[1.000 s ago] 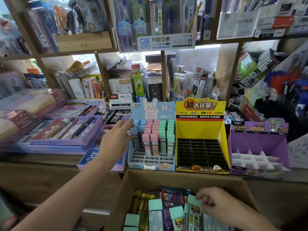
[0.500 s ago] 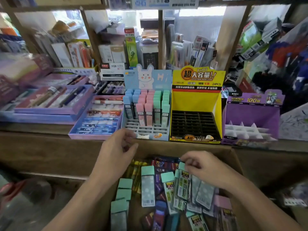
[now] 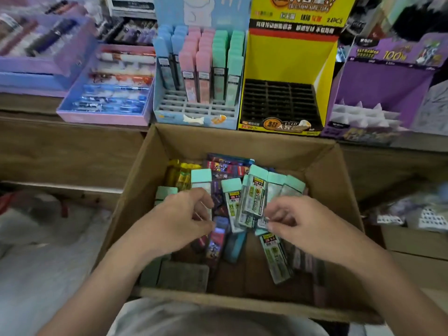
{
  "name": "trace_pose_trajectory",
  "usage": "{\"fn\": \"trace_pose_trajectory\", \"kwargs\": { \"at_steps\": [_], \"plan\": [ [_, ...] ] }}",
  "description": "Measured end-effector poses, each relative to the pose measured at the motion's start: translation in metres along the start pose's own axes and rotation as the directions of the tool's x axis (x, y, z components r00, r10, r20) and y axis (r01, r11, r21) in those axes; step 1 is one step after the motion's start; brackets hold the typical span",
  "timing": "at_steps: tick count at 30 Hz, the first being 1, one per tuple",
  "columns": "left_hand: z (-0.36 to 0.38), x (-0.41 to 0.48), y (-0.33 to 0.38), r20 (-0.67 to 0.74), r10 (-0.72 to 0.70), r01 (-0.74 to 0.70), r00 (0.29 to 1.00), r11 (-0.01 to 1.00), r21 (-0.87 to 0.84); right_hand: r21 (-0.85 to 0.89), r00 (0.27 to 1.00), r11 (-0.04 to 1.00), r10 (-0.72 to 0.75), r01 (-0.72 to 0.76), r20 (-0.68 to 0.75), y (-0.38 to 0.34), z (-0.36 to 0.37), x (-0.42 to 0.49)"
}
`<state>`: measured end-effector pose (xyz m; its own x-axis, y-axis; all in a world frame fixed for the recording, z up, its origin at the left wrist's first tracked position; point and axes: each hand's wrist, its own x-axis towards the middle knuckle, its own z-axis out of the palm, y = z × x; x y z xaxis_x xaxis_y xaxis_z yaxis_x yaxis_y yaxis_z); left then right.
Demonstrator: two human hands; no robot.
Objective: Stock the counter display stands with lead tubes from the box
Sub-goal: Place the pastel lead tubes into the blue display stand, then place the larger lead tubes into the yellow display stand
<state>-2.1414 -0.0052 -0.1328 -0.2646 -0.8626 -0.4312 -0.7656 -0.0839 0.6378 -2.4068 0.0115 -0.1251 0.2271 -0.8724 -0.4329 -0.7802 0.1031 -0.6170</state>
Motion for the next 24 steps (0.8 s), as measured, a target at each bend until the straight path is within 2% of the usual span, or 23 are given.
{"fn": "trace_pose_trajectory", "kwargs": {
  "at_steps": [7, 10, 14, 17, 22, 24],
  "plan": [
    [-0.001, -0.020, -0.009, 0.249, -0.083, 0.046, 0.965, 0.987, 0.153, -0.027, 0.985, 0.994, 0.110, -0.107, 0.133, 0.003, 0.022, -0.017],
    [-0.004, -0.029, -0.017, 0.243, -0.101, 0.042, 0.965, 0.971, 0.236, -0.048, 0.980, 0.994, 0.110, -0.103, 0.166, 0.005, 0.025, -0.017],
    [-0.007, -0.036, -0.026, 0.206, -0.100, 0.055, 0.973, 0.975, 0.214, -0.058, 0.978, 0.990, 0.134, -0.127, 0.162, 0.006, 0.024, -0.020],
    [-0.008, -0.038, -0.030, 0.169, -0.100, 0.069, 0.981, 0.982, 0.178, -0.076, 0.982, 0.981, 0.181, -0.176, 0.059, 0.007, 0.021, -0.027],
    [-0.007, -0.040, -0.033, 0.069, -0.073, 0.064, 0.995, 0.991, 0.121, -0.039, 0.943, 0.972, 0.213, -0.230, -0.255, 0.011, 0.014, -0.050],
    [-0.007, -0.041, -0.032, 0.018, -0.066, 0.063, 0.998, 0.992, 0.106, 0.001, 0.928, 0.969, 0.239, -0.249, -0.285, 0.013, 0.010, -0.056]
  ]
}}
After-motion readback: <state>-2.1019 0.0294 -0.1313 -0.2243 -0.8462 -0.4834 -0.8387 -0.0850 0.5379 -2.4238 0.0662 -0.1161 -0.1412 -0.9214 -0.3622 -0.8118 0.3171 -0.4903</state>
